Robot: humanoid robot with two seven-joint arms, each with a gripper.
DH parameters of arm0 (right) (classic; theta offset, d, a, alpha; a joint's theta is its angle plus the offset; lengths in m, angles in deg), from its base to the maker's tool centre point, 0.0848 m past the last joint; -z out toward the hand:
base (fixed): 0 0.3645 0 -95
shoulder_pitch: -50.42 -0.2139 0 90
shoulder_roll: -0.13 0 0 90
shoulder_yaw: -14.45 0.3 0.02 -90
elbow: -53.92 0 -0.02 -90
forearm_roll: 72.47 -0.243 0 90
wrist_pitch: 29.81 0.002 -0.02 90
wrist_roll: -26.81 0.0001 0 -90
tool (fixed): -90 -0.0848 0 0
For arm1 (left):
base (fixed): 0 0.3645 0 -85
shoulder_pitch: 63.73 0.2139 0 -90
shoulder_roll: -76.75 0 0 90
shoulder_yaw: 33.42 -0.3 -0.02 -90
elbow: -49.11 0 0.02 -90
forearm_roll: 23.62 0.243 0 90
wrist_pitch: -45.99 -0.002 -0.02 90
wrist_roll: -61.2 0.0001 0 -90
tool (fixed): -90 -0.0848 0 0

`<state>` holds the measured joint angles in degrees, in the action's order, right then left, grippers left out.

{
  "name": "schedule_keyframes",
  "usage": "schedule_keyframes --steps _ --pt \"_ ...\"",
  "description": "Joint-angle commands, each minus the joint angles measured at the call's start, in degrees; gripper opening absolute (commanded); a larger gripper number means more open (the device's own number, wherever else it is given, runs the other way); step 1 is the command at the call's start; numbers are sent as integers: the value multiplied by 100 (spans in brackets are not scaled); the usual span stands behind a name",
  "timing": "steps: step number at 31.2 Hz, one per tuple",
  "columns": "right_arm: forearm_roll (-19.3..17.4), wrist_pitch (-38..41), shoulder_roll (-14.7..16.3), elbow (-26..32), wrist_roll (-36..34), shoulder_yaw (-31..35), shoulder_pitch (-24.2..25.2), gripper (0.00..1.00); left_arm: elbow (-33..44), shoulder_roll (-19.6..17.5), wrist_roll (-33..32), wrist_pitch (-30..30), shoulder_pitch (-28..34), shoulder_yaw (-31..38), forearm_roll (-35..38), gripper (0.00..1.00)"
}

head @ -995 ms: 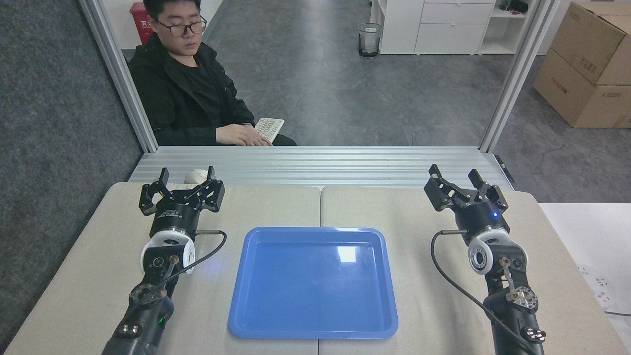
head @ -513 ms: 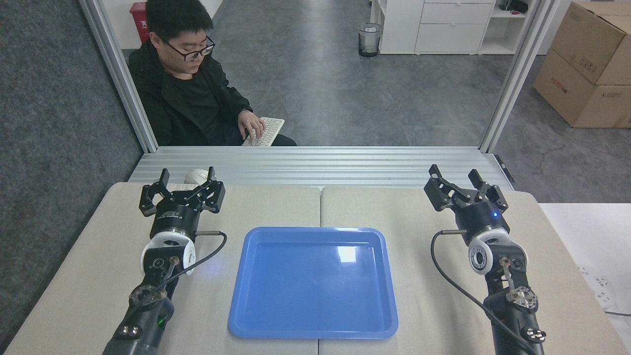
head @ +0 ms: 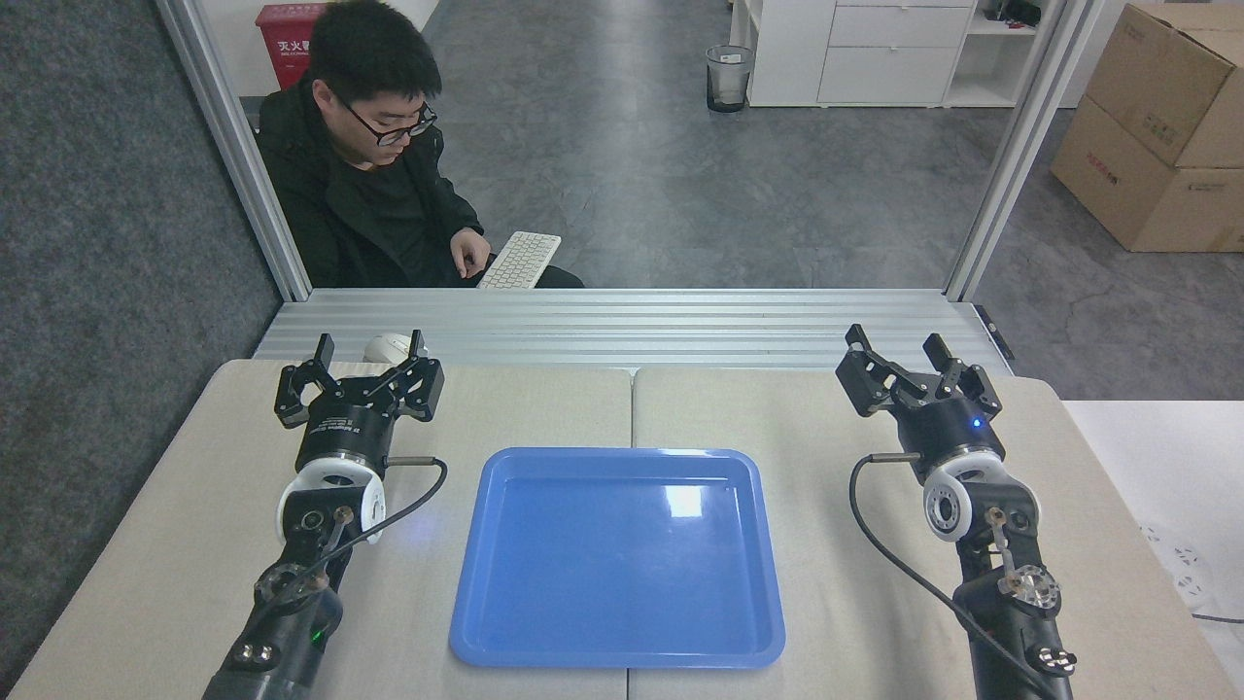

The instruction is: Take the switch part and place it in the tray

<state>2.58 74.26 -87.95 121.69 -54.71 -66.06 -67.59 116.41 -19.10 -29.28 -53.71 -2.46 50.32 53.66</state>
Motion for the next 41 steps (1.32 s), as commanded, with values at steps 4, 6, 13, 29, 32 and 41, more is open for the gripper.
schedule_keyframes --steps 4,6,13,29,32,41 --pt "0 -1 0 0 4 0 6 100 10 -30 -66 100 8 -51 15 100" --pt "0 -1 0 0 4 0 -3 100 10 -48 -66 144 8 -51 15 99" --pt "0 -1 0 0 4 0 -3 100 10 -109 -66 285 78 -51 7 100" --pt "-9 -1 0 0 4 0 -3 100 54 -144 -66 285 236 1 -11 100" --pt "0 -1 0 0 4 0 6 100 54 -250 -31 285 429 28 -11 100" --pt "0 -1 9 0 4 0 -3 100 54 -435 30 311 1203 467 -11 100"
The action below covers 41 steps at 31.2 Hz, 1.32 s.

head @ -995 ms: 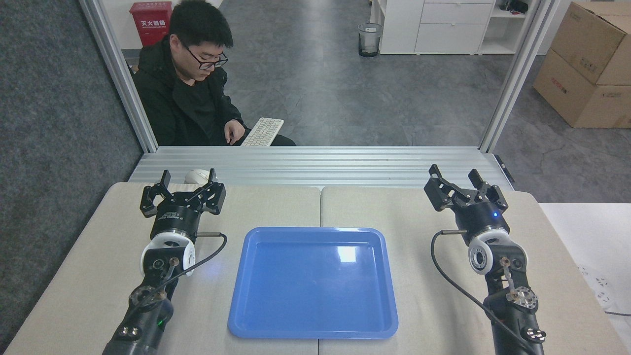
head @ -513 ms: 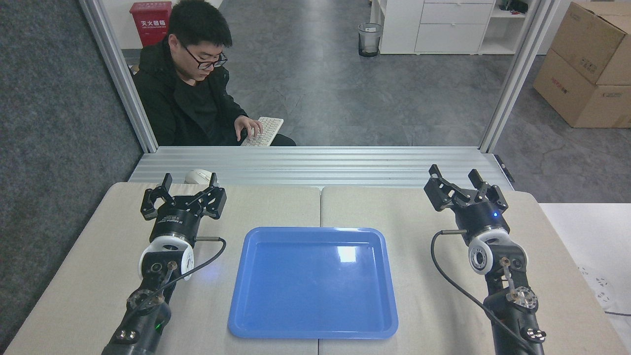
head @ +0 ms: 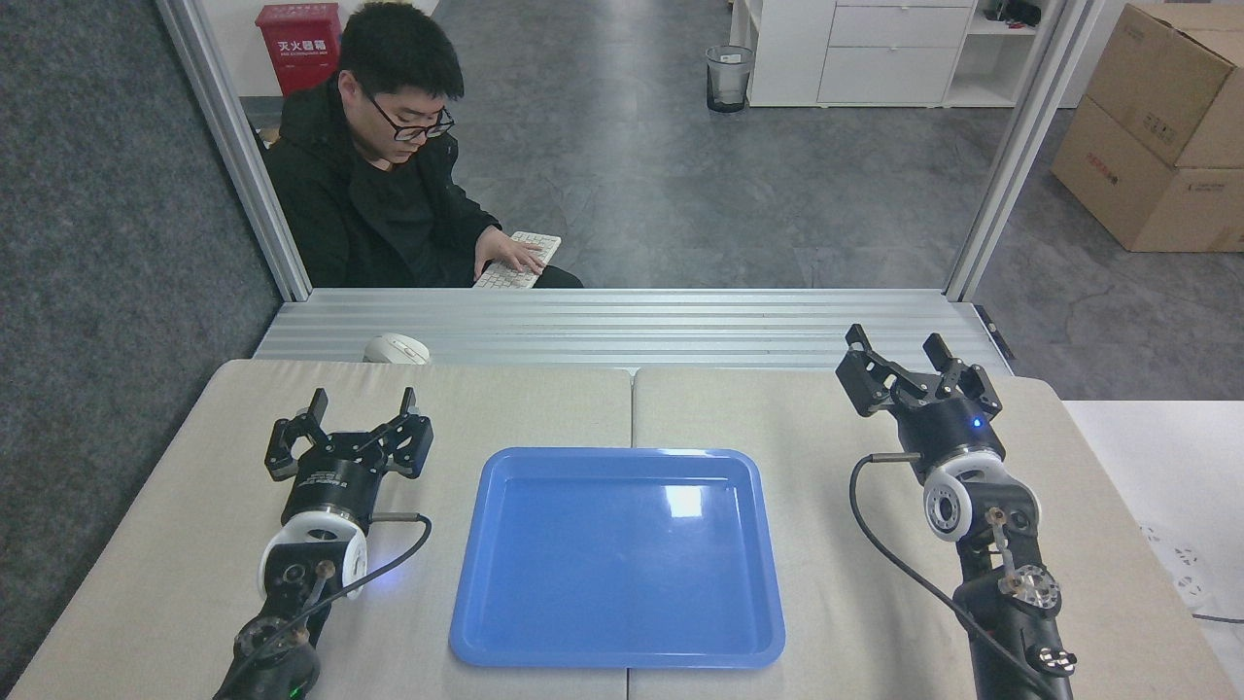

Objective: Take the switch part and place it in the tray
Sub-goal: 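Lower the left gripper toward the small switch part beside the tray, then close the left gripper on the white-and-green switch part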

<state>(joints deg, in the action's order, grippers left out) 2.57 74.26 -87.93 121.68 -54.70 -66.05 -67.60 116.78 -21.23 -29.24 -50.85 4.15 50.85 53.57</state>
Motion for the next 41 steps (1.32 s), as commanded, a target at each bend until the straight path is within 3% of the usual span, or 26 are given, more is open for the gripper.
schedule_keyframes --steps 1,16,34,41 --pt "1 -1 8 0 4 0 -2 100 18 -231 26 42 586 459 -2 100" --pt "-8 -1 8 0 4 -9 -2 100 -25 -380 439 174 1315 767 16 100" --pt "-8 -1 8 0 4 -9 6 100 -1335 -389 922 236 1360 609 86 99" --pt "-8 -1 8 0 4 -9 -2 100 -1441 -380 949 245 1368 477 86 96"
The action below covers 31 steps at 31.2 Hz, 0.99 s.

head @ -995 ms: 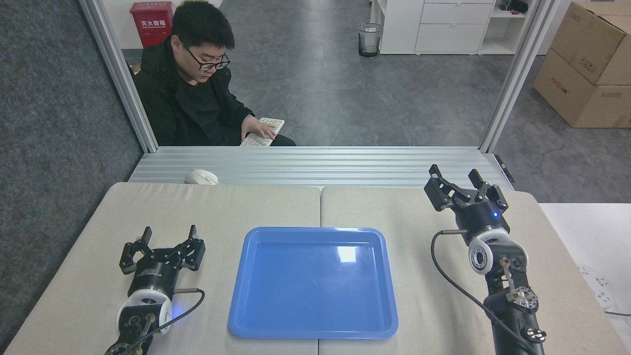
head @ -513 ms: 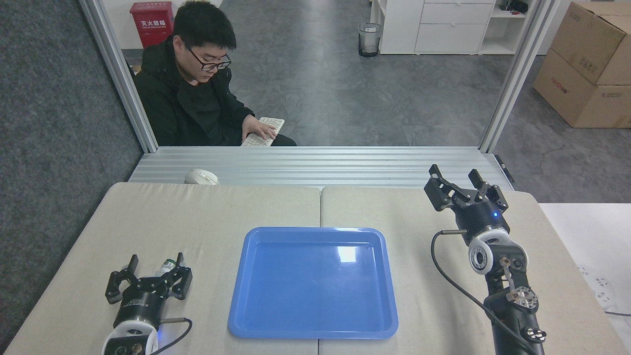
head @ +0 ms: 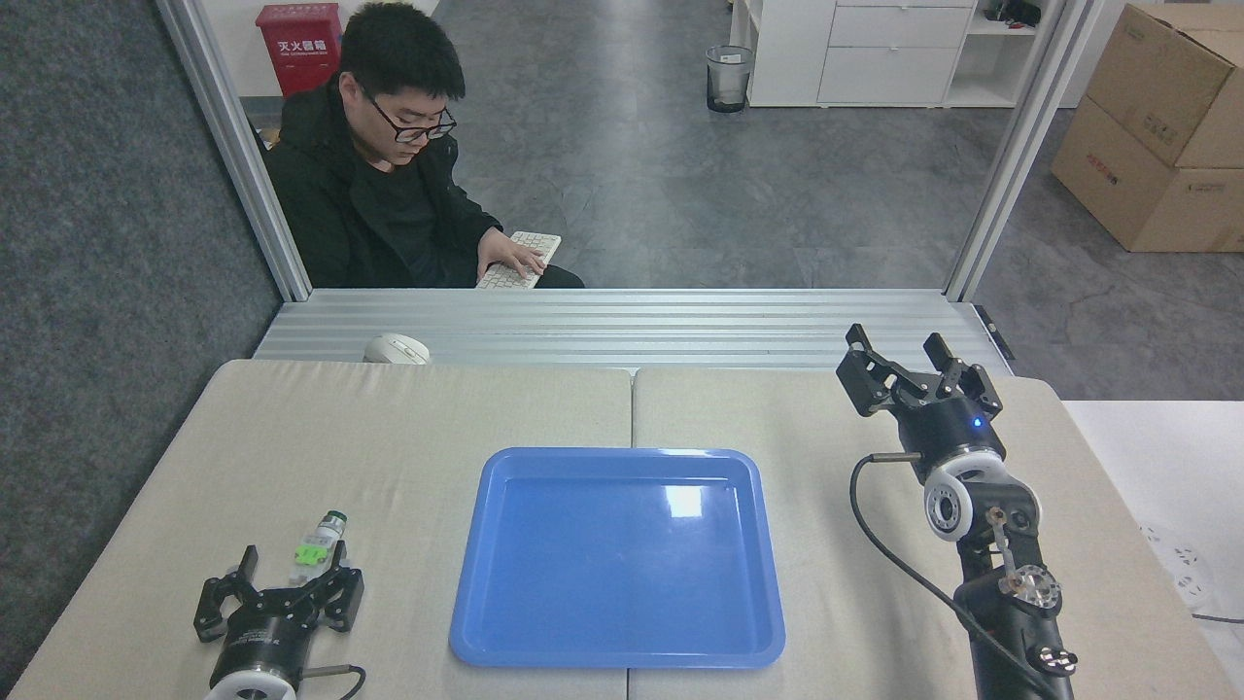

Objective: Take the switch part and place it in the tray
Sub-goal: 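Close the left gripper on the white-and-green switch part, then carry the switch part with the left gripper over the blue tray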

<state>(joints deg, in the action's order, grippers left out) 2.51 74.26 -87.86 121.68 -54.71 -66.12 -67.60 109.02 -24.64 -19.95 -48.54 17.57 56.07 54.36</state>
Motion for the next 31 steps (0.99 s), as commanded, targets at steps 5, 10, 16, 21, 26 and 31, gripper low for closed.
schedule_keyframes --steps 5,10,16,21,26,31 --pt "-2 -1 0 0 4 7 -2 100 -639 -48 20 250 18 -46 16 64" --pt "-2 -1 0 0 4 7 -2 100 -595 -48 20 392 -9 -46 25 15" --pt "-2 -1 0 0 4 7 -2 100 -280 -48 20 418 -17 -55 42 0" --pt "-2 -1 0 0 4 7 -2 100 1063 -48 11 681 -17 -46 -2 0" --pt "-2 -1 0 0 4 7 -2 100 2427 -13 -190 1085 -175 -116 -19 0" --pt "7 -1 0 0 4 7 -2 100 2754 180 -349 1569 -377 -896 -2 0"
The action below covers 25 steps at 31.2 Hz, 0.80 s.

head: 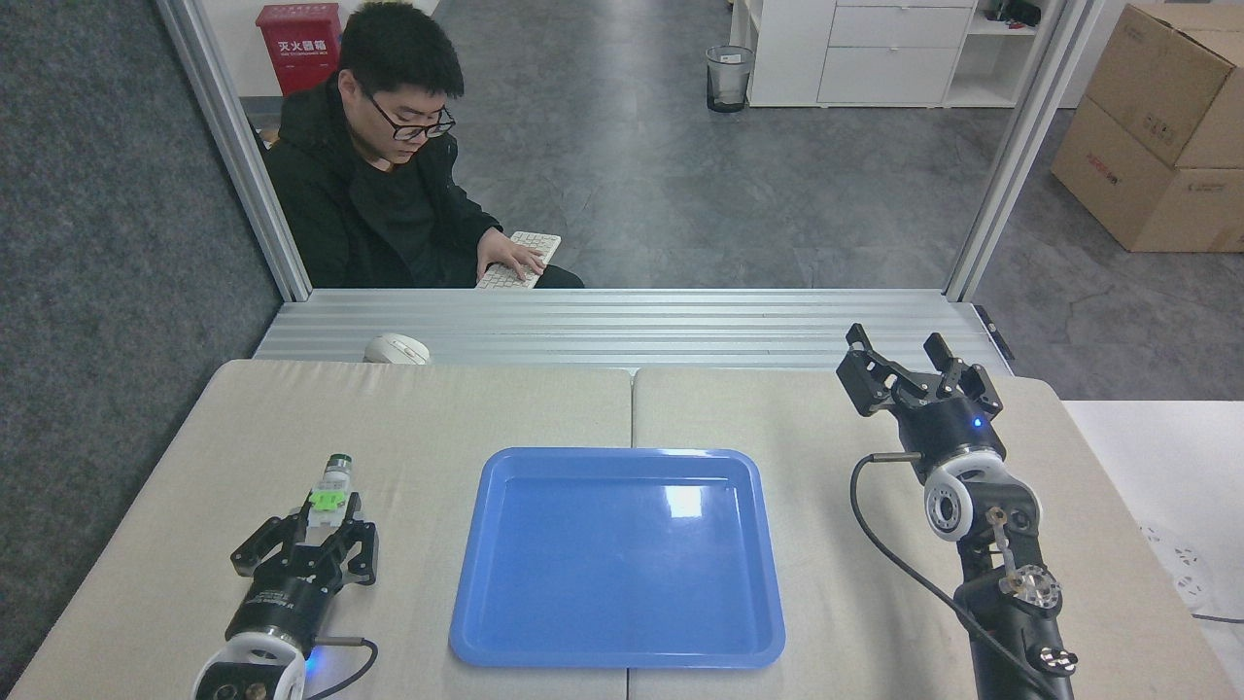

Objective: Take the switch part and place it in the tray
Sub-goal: 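Carry the switch part with the left gripper over the blue tray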

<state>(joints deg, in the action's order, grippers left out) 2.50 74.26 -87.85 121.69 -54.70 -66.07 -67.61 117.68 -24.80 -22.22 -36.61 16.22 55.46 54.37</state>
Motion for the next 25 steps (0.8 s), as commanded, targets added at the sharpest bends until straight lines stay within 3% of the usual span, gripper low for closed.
schedule_keyframes --steps 1,6,12,25 --pt "0 -1 -9 0 4 -7 -1 100 1879 257 -157 429 -260 -1055 6 0" --pt "0 -1 -9 0 4 2 -1 100 1529 486 -867 491 -453 -1978 50 0" --pt "0 -1 0 0 4 2 -1 100 -246 1030 -1739 385 -1279 -2209 418 0" --pt "0 -1 0 0 4 2 -1 100 -283 1075 -1986 420 -824 -2296 577 1"
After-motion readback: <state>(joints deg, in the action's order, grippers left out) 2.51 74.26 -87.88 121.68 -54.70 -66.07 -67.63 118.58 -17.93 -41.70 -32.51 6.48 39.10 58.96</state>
